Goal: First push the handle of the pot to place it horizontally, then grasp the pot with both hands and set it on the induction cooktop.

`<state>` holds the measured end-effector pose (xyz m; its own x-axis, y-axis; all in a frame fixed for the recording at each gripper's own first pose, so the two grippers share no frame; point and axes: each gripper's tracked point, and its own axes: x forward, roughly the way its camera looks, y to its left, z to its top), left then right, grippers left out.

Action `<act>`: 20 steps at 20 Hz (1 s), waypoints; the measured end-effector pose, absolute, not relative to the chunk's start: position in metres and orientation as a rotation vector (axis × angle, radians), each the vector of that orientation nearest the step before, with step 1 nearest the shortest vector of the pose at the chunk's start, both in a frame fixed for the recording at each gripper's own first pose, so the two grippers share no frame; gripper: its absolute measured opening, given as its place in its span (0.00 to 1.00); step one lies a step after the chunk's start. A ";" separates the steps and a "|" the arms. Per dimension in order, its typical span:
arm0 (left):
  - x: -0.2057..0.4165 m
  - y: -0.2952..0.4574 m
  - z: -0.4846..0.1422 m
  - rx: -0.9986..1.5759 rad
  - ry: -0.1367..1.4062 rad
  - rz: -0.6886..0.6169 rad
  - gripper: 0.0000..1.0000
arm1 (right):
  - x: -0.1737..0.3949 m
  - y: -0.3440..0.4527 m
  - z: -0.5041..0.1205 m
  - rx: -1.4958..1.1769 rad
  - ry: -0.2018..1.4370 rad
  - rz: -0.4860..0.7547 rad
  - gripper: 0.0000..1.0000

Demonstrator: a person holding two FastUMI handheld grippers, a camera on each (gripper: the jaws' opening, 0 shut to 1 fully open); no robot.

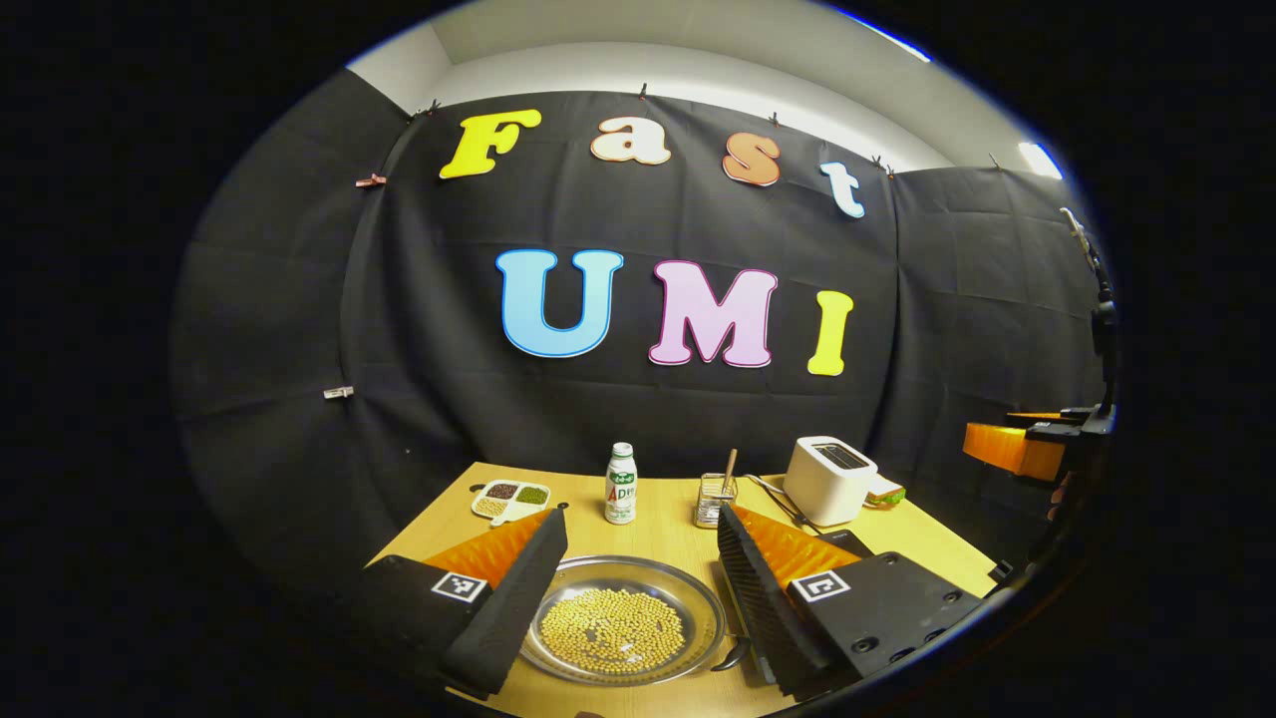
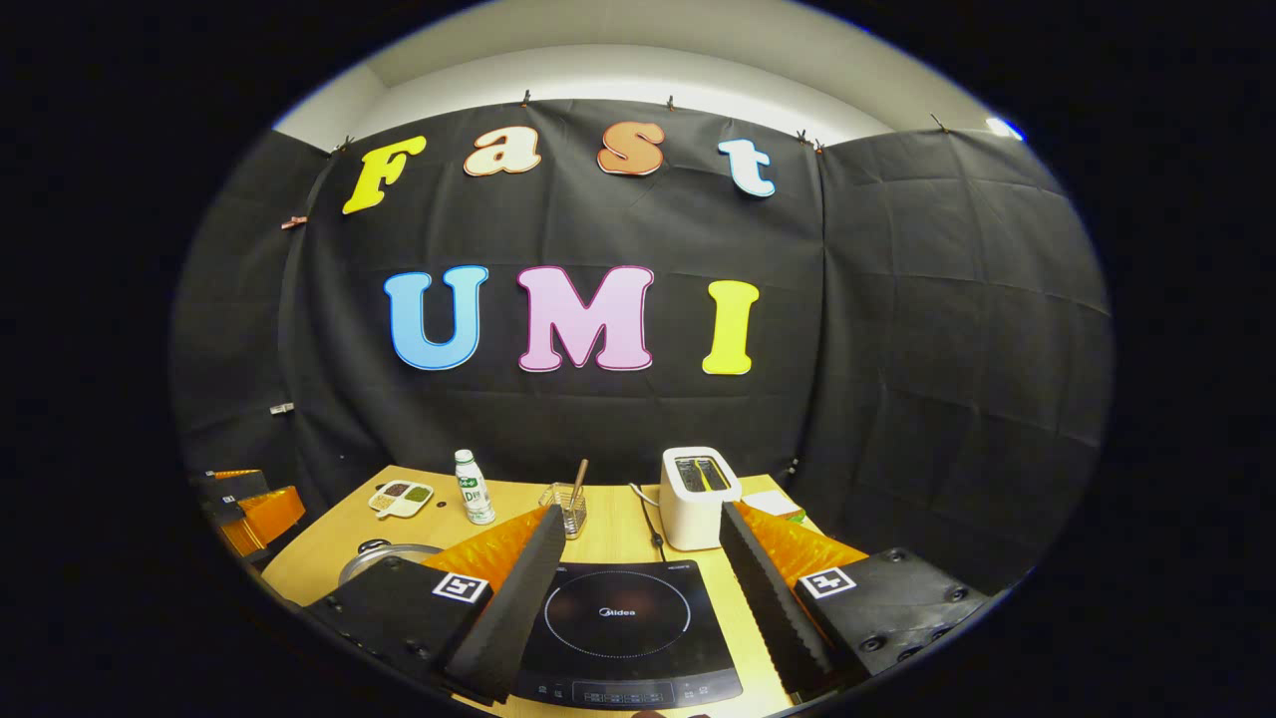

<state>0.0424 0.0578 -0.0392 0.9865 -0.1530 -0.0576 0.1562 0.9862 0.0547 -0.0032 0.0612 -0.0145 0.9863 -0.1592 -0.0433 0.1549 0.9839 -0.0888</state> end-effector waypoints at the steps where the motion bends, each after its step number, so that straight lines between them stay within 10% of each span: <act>1: 0.043 0.057 -0.044 0.065 0.067 -0.162 0.95 | -0.002 0.062 -0.015 -0.082 0.047 -0.156 0.96; 9: 0.049 0.045 -0.059 0.089 0.138 -0.152 0.92 | 0.023 0.053 -0.034 -0.051 0.074 -0.116 0.97; 20: 0.057 0.016 -0.112 0.128 0.334 -0.187 0.29 | 0.043 0.038 -0.053 -0.007 0.118 -0.044 0.97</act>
